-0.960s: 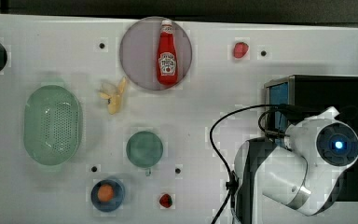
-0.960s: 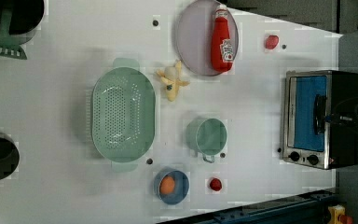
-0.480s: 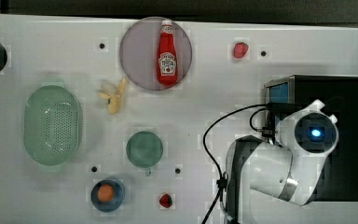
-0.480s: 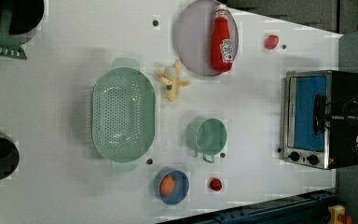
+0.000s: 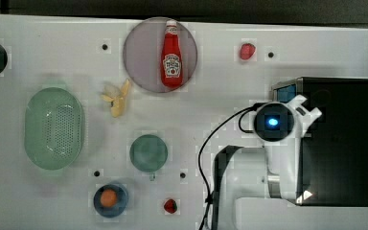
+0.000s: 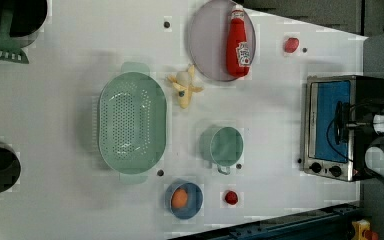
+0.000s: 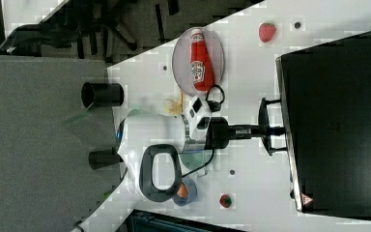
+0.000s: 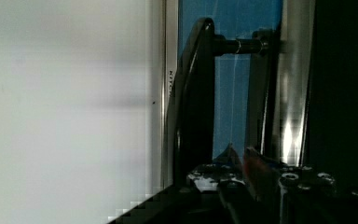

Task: Flap open oven.

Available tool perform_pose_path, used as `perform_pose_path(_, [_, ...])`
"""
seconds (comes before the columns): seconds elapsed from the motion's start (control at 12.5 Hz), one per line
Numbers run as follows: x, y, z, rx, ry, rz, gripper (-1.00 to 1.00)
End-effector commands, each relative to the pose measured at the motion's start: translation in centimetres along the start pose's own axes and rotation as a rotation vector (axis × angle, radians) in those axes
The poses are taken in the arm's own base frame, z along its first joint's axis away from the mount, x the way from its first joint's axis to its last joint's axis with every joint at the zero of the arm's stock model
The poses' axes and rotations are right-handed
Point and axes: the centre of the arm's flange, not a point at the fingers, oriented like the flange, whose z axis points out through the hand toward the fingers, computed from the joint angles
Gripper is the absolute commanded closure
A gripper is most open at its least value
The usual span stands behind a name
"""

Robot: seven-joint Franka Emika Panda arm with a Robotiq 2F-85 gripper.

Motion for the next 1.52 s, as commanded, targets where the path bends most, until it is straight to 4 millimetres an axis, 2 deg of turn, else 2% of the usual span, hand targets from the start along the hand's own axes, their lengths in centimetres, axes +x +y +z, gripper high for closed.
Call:
perform_pose_path(0.08, [1.2, -5.4, -1.3, -0.022, 0.009, 0.07, 0.65])
perform_pose_path(0.56, [2.0, -13.9, 0.8, -0.148, -0.002, 0.086, 0.65])
perform_pose_path(0.8, [2.0, -18.6, 2.9, -0.258, 0.02, 0.11, 0.65])
perform_pose_path(1.04, [1.7, -22.6, 5.6, -0.364, 0.044, 0.053, 0.65])
perform_pose_path(1.28, [1.8, -25.1, 8.3, -0.378, 0.035, 0.06, 0.65])
perform_pose_path(1.52, [2.5, -26.1, 9.7, -0.377, 0.034, 0.058, 0.65])
